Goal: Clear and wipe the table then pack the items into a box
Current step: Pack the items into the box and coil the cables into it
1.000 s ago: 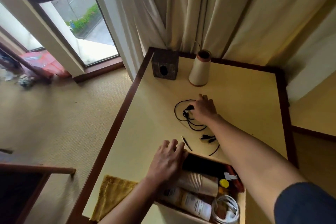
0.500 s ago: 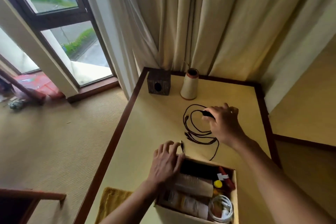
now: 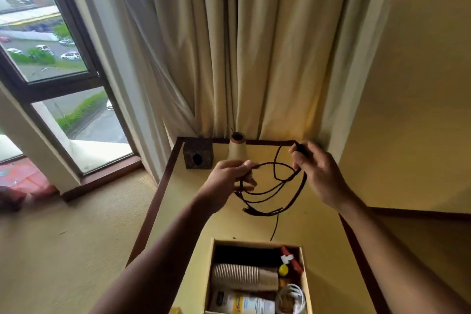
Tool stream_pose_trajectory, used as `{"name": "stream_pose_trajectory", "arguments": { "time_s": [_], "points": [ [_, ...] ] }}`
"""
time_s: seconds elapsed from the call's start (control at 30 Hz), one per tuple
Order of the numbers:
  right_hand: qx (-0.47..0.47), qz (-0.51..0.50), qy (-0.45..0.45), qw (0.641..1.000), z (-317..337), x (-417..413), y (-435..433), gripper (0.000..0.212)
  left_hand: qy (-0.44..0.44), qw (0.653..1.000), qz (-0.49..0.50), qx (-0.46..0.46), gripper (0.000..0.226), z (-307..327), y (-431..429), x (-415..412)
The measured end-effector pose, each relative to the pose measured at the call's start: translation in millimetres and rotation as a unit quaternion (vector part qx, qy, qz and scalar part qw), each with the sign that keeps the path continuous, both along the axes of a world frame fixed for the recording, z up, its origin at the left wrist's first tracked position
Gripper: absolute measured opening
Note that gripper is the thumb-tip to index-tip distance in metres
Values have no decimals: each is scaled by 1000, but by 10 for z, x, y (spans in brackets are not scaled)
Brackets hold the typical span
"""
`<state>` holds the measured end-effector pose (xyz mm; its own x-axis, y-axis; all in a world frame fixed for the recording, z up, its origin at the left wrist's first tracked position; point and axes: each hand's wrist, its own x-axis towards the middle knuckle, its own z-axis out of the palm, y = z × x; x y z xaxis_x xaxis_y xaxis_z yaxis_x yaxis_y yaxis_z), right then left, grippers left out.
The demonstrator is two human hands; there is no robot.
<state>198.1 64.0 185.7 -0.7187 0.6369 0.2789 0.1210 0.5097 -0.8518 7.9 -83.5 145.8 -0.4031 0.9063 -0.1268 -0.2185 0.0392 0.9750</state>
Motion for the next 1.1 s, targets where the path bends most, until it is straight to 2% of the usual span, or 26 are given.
{"name": "stream_pose_trajectory", "arguments": {
  "time_s": [0.07,0.1,0.13,0.2,0.23,0.27,0.33,0.4,0.43,0.5,0.6,0.67,0.7,0.77,0.87,0.9,1.0,1.07,1.1],
  "points": [
    [5,-15,38,999,77,33,16,21,-120,993,13,14,27,-13,-31,-75],
    [-6,-18,60,998,107,35,16,22,-148,989,28,0,27,-39,-38,-91],
    [-23,-19,80,996,135,33,21,21,-132,989,54,-34,27,-53,-35,-93],
    [-35,-29,86,995,185,0,3,21,2,981,144,-127,27,-72,-18,-61],
    [-26,-30,77,996,220,-18,-15,22,70,970,192,-135,30,-47,-7,-29],
    [-28,-19,74,997,247,-46,-52,23,112,967,208,-96,32,6,7,9],
    [-39,8,70,997,313,-112,-130,25,152,982,112,16,37,233,29,165],
    [-40,26,58,997,368,-171,-193,24,181,982,4,44,36,447,55,359],
    [-51,35,60,996,383,-195,-214,24,189,981,-8,51,30,502,73,412],
    [-72,32,74,994,404,-215,-205,24,176,982,33,64,22,552,104,401],
    [-93,-2,69,993,356,-145,-116,18,60,990,93,82,25,591,69,203],
    [-91,-26,37,995,231,-58,-42,23,-58,988,72,126,26,654,13,58],
    [-86,-51,19,995,171,-23,2,29,-68,986,68,133,30,696,-34,4],
    [-118,-113,33,986,72,16,110,30,-1,992,78,102,33,712,-112,-133],
    [-161,-146,60,974,33,55,177,19,164,984,61,25,18,699,-224,-294],
    [-150,-138,51,978,29,67,171,18,182,982,49,15,15,698,-235,-294],
    [-112,-88,4,990,23,13,86,10,149,988,32,30,22,742,-190,-173],
    [-100,-32,-13,994,51,-86,-41,30,156,987,3,37,26,800,-119,-27],
    [-77,-8,-28,997,104,-129,-119,30,168,985,-15,38,26,833,-83,56]
  ]
}}
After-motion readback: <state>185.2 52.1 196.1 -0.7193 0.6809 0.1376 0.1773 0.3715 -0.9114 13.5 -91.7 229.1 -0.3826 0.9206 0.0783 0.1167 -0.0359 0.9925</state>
